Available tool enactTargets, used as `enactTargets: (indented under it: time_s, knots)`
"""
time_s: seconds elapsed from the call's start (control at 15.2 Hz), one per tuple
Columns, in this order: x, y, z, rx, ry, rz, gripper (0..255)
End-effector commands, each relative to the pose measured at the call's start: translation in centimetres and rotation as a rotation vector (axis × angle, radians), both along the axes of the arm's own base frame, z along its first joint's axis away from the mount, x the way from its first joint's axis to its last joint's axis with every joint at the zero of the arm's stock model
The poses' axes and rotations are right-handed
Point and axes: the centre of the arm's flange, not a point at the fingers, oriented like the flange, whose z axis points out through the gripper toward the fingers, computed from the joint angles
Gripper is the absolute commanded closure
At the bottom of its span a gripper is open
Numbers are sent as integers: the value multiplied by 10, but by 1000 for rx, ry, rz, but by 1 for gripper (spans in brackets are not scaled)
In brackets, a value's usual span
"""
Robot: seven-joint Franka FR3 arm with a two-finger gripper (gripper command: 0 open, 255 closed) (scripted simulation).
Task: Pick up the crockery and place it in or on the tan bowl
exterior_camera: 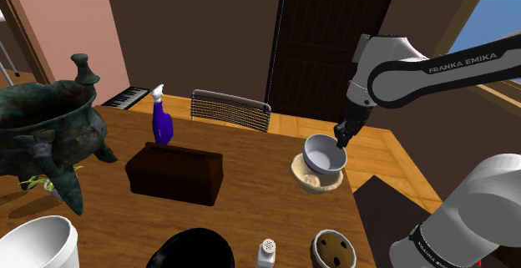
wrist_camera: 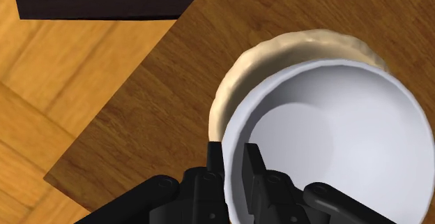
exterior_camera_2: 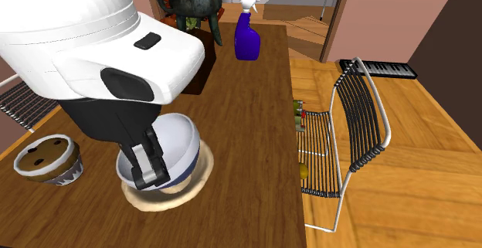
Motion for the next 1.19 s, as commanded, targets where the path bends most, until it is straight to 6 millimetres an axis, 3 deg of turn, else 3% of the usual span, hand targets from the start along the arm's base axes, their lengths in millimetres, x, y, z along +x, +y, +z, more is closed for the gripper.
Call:
enactTargets:
  time_s: [0.0,0.26,0.33,0.66,0.92,1.12]
  knots:
    - [0,0,0,0,-1,0,255]
    - [0,0,0,0,-1,0,255]
    - [0,0,0,0,-1,0,0]
    - [0,0,0,0,-1,0,0]
    - [0,1,50,0,-1,0,0]
    - [0,1,50,0,-1,0,0]
